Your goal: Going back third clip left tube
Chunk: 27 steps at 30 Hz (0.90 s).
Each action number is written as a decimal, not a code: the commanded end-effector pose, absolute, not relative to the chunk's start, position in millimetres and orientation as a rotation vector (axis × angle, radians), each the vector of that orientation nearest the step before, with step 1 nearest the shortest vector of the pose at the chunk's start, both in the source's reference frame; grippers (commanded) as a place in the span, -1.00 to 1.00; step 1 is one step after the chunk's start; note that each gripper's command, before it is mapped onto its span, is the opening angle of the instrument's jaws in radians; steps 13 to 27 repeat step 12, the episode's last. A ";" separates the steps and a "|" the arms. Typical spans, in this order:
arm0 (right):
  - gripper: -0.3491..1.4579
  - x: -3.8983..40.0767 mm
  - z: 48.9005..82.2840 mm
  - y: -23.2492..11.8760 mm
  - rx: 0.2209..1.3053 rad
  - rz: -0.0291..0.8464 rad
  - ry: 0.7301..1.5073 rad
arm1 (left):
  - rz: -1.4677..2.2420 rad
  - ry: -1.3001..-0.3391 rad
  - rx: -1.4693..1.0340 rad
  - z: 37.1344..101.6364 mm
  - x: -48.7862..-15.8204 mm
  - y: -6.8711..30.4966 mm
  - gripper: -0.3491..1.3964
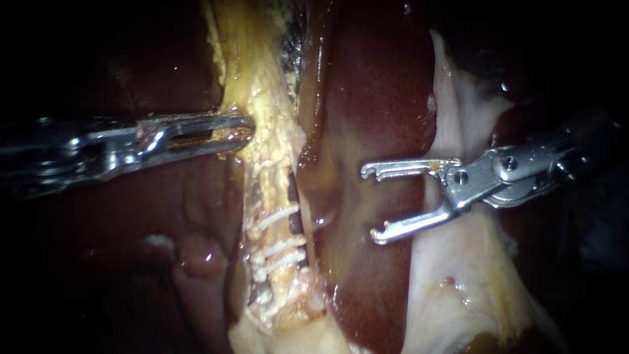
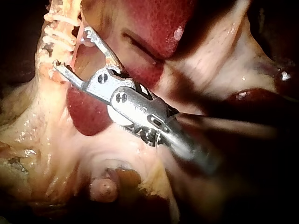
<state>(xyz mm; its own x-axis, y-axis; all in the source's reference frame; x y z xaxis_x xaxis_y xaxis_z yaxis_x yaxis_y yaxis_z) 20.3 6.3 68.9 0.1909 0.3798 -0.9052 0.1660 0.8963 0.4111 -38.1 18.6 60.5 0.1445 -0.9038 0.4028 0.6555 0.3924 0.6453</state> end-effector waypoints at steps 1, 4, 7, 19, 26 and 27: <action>0.05 20.2 68.8 6.4 0.469 0.158 1.390 | -1.156 -0.849 0.355 60.5 -38.2 18.6 -1.00; 0.05 20.3 68.6 6.4 0.469 0.159 1.390 | -1.156 -0.849 0.355 60.5 -38.2 18.6 -1.00; 0.05 20.3 68.6 6.4 0.469 0.160 1.389 | -1.156 -0.849 0.355 60.5 -38.1 18.6 -1.00; 0.05 20.2 68.6 6.4 0.469 0.160 1.389 | -1.156 -0.849 0.355 60.5 -38.1 18.6 -1.00; 0.05 20.2 68.6 6.4 0.469 0.160 1.389 | -1.156 -0.849 0.355 60.5 -38.1 18.6 -1.00; 0.05 20.2 68.6 6.4 0.469 0.160 1.389 | -1.156 -0.849 0.355 60.5 -38.1 18.6 -1.00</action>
